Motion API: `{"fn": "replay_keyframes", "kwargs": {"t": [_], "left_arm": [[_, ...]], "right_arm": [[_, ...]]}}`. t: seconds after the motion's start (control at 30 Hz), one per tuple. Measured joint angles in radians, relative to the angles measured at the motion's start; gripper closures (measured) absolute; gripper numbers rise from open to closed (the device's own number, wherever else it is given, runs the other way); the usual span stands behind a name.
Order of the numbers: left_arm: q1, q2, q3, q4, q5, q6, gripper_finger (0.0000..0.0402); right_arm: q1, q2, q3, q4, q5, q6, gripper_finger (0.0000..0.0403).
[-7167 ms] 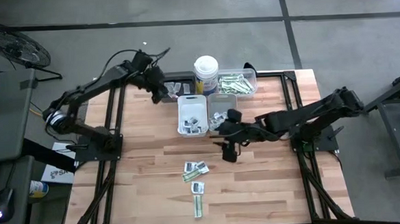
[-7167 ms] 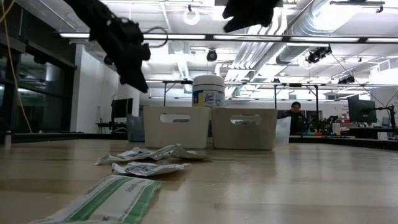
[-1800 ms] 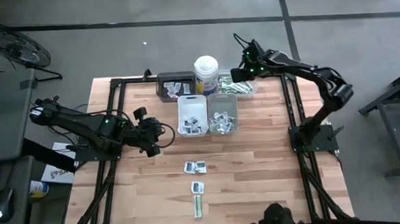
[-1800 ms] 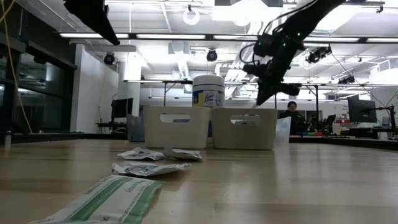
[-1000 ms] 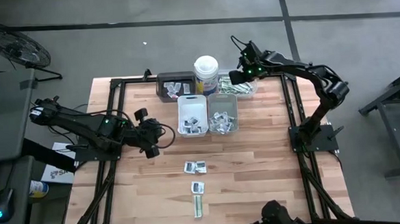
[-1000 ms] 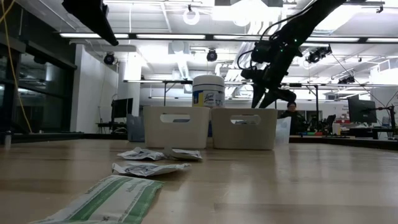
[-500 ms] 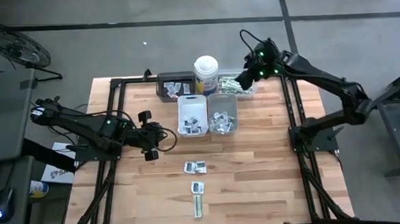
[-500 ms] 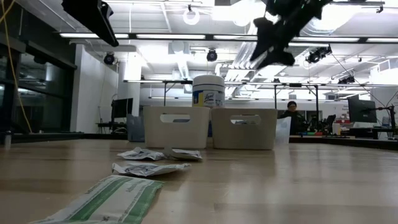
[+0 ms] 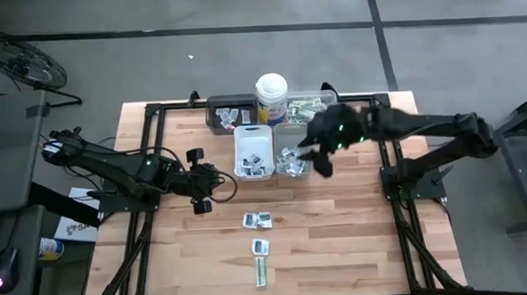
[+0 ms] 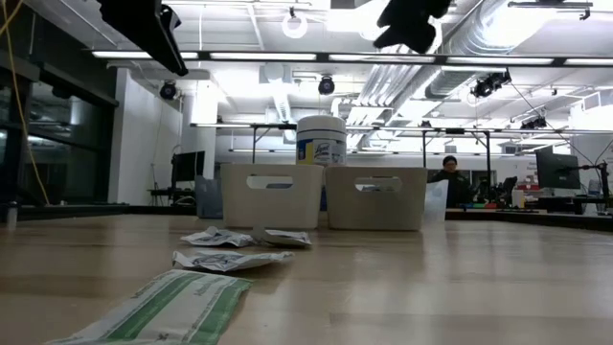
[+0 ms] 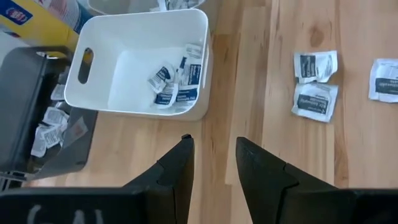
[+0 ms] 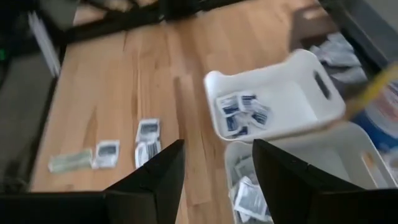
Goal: Pick & Place First Aid Supplies
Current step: Put the wipe into the gray bin
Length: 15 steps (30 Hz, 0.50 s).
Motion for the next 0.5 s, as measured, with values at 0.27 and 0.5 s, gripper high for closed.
{"fn": "replay_keyframes", "kwargs": {"t": [0.27, 0.5], "left_arm": [[0.000, 0.000, 0.000, 0.010, -0.005, -0.011, 0.0287], [0.000, 0.000, 0.000, 0.010, 0.002, -0.013, 0.0287]], "right_arm": [[0.238, 0.175, 0.000, 0.187, 0.142, -0.088, 0.0221], [0.342, 0.417, 0.000, 0.361, 0.147, -0.094, 0.0221]]}}
